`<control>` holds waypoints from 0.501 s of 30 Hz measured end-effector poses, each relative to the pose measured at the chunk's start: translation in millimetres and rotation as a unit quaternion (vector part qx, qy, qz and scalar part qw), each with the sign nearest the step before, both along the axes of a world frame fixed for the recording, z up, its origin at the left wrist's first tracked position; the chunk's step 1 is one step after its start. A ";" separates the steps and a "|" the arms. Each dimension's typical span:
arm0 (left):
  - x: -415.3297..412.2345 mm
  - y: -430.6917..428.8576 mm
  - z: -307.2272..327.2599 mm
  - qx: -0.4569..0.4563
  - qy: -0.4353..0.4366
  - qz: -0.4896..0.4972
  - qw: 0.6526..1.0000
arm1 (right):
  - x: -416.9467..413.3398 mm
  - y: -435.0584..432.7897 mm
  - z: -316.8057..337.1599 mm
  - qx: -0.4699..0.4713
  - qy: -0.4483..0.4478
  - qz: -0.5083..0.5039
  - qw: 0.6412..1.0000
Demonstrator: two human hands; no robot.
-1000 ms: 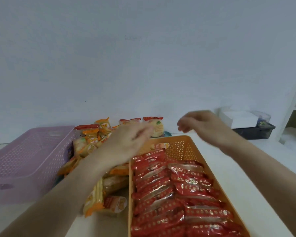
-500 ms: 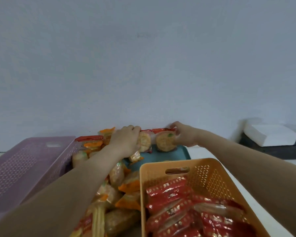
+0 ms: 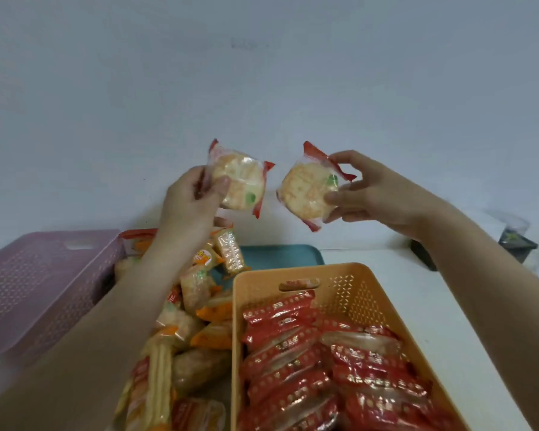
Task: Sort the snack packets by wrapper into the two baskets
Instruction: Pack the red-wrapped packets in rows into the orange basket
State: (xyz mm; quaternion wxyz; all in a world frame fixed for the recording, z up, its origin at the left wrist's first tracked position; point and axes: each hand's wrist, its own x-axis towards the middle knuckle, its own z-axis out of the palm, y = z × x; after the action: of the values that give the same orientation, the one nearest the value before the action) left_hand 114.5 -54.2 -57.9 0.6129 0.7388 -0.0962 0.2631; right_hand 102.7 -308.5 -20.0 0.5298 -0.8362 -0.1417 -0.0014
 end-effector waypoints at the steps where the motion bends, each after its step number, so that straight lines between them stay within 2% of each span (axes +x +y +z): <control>1: -9.9 2.0 4.6 -0.044 -0.002 -0.005 0.999 | -14.3 -3.5 2.8 -0.030 0.001 0.018 0.999; 3: -29.9 5.0 12.3 -0.091 -0.012 -0.012 0.996 | -40.5 -0.3 3.4 -0.090 -0.006 0.046 0.995; 5: -43.3 4.2 17.3 -0.093 -0.021 -0.029 0.995 | -50.7 13.0 -6.9 -0.190 -0.082 0.065 0.976; 8: -66.8 -6.2 23.3 -0.034 -0.037 -0.065 0.997 | -60.7 36.9 -26.0 -0.350 -0.216 0.040 0.911; 11: -82.9 -15.4 25.2 0.044 -0.062 -0.084 0.994 | -70.2 47.0 -36.3 -0.401 -0.223 0.031 0.888; 13: -93.2 -17.5 22.5 0.113 -0.084 -0.073 0.987 | -81.9 36.7 -33.1 -0.394 -0.185 -0.007 0.900; 15: -99.8 -18.0 17.3 0.225 -0.121 -0.022 0.967 | -90.0 20.1 -24.0 -0.349 -0.164 -0.060 0.920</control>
State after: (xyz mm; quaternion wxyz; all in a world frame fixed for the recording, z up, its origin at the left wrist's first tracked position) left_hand 14.7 -72.2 -40.6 0.4205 0.8180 -0.2424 0.3087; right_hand 12.6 -288.4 -44.0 0.1721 -0.9631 -0.1679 -0.1210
